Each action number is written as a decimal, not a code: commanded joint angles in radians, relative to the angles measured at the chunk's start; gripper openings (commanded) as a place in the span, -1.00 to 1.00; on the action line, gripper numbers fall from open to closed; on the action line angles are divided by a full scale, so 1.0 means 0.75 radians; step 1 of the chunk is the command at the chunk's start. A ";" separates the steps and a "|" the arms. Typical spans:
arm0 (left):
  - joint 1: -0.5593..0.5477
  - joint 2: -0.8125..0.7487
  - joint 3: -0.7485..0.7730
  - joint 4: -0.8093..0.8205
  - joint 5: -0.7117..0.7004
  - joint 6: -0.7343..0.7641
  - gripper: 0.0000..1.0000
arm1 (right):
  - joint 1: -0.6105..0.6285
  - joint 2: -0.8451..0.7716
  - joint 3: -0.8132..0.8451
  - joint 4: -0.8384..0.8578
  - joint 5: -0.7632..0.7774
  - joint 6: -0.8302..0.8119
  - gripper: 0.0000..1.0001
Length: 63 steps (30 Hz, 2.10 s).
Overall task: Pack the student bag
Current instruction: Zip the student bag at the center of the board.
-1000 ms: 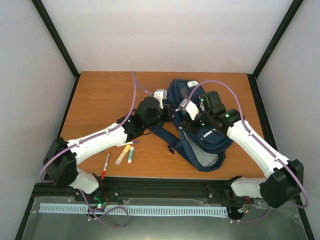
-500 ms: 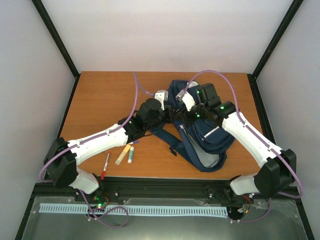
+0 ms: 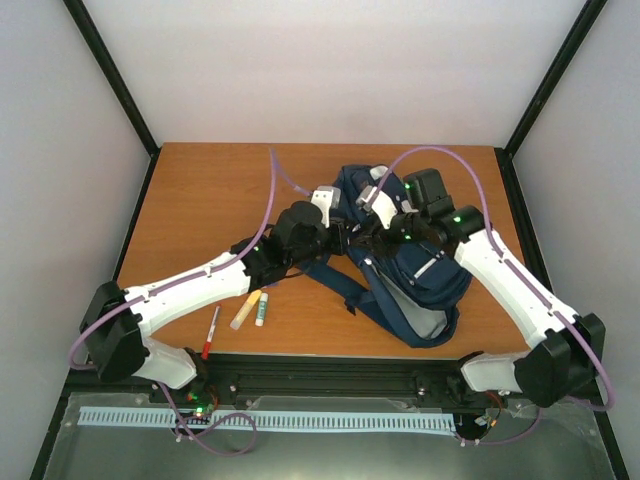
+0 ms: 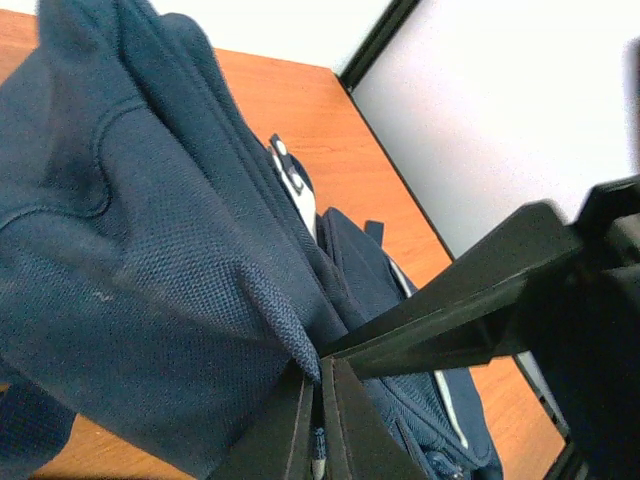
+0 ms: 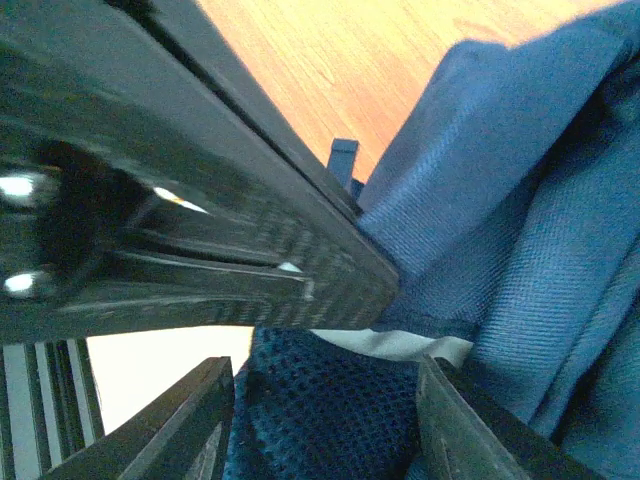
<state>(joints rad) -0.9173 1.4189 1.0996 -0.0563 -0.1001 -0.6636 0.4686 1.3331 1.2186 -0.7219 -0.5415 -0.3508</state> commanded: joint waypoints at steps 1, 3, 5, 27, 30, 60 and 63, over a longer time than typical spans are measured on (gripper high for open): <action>-0.027 -0.077 0.161 0.041 0.092 0.136 -0.99 | -0.018 -0.107 -0.032 -0.069 -0.087 -0.242 0.05; -0.026 -0.072 0.177 0.014 0.108 0.153 -0.98 | -0.017 -0.112 -0.049 -0.087 -0.064 -0.308 0.05; -0.025 -0.067 0.186 -0.007 0.108 0.166 -0.98 | -0.018 -0.095 -0.043 -0.128 -0.066 -0.363 0.00; -0.015 -0.014 0.229 -0.056 0.142 0.197 -0.98 | -0.017 -0.212 -0.125 -0.175 0.052 -0.706 -0.12; -0.016 -0.013 0.231 -0.055 0.148 0.194 -0.99 | -0.017 -0.205 -0.137 -0.141 0.064 -0.705 -0.20; -0.018 0.052 0.192 0.034 0.257 0.089 -0.99 | 0.005 -0.046 -0.031 0.356 0.027 -0.111 -0.92; -0.017 0.033 0.179 0.031 0.236 0.095 -0.98 | 0.005 -0.044 -0.045 0.372 0.030 -0.093 -0.94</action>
<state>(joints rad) -0.8936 1.4921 1.2083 -0.1284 -0.0326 -0.5907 0.4664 1.2919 1.1542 -0.6426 -0.5137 -0.4747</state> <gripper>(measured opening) 0.018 0.036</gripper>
